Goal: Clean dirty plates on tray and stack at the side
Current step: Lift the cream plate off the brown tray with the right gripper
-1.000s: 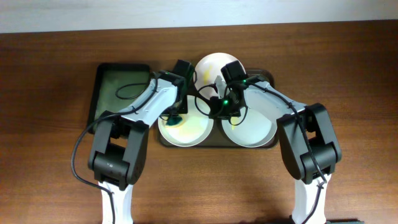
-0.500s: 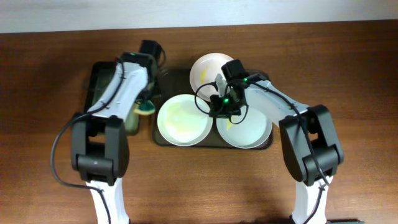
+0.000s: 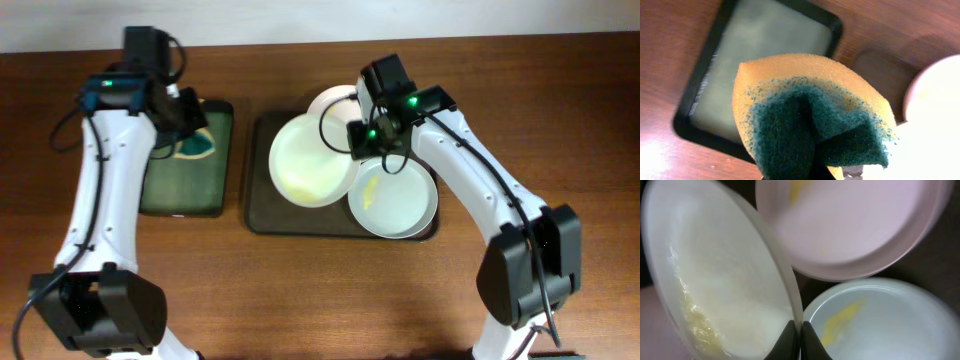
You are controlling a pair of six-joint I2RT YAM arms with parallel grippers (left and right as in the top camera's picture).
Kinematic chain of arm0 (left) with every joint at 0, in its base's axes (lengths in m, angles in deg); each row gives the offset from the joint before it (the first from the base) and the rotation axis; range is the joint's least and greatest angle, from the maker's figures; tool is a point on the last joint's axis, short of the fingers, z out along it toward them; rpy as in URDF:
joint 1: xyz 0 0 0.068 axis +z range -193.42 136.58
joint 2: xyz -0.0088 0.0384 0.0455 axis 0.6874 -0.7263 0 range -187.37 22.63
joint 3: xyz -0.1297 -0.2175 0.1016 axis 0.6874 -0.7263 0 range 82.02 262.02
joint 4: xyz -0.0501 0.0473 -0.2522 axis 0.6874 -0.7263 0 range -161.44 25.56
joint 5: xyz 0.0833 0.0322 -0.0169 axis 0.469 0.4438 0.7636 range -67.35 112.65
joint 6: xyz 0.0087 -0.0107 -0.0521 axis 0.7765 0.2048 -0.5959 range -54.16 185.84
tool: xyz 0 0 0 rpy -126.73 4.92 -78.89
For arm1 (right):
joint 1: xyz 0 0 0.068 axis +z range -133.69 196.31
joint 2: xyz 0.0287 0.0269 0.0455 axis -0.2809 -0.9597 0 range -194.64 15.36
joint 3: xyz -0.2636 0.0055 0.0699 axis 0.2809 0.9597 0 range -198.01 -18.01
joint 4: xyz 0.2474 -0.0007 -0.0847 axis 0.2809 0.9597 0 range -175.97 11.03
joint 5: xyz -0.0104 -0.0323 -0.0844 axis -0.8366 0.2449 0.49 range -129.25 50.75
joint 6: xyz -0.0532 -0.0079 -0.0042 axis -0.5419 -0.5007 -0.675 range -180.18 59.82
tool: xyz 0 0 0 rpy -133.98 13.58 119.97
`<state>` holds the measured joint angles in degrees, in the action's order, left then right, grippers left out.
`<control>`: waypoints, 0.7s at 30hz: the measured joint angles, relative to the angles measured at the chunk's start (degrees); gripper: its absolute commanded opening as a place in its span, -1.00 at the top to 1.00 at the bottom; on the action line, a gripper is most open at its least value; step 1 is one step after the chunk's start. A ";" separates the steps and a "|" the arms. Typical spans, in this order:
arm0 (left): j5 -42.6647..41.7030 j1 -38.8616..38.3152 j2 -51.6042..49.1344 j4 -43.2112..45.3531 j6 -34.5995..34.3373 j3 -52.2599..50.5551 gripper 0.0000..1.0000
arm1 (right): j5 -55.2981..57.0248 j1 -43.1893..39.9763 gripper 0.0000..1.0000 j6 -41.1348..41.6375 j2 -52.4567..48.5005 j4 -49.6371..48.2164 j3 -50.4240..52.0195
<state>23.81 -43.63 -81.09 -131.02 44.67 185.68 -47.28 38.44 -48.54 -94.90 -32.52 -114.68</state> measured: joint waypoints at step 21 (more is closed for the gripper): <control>-1.42 8.55 0.00 2.34 2.14 -7.45 1.00 | 61.53 30.03 0.92 -28.89 0.70 -12.22 -11.61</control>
<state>22.39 -35.08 -81.09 -128.68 46.81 178.23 14.24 68.47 -77.43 -94.20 -44.74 -126.28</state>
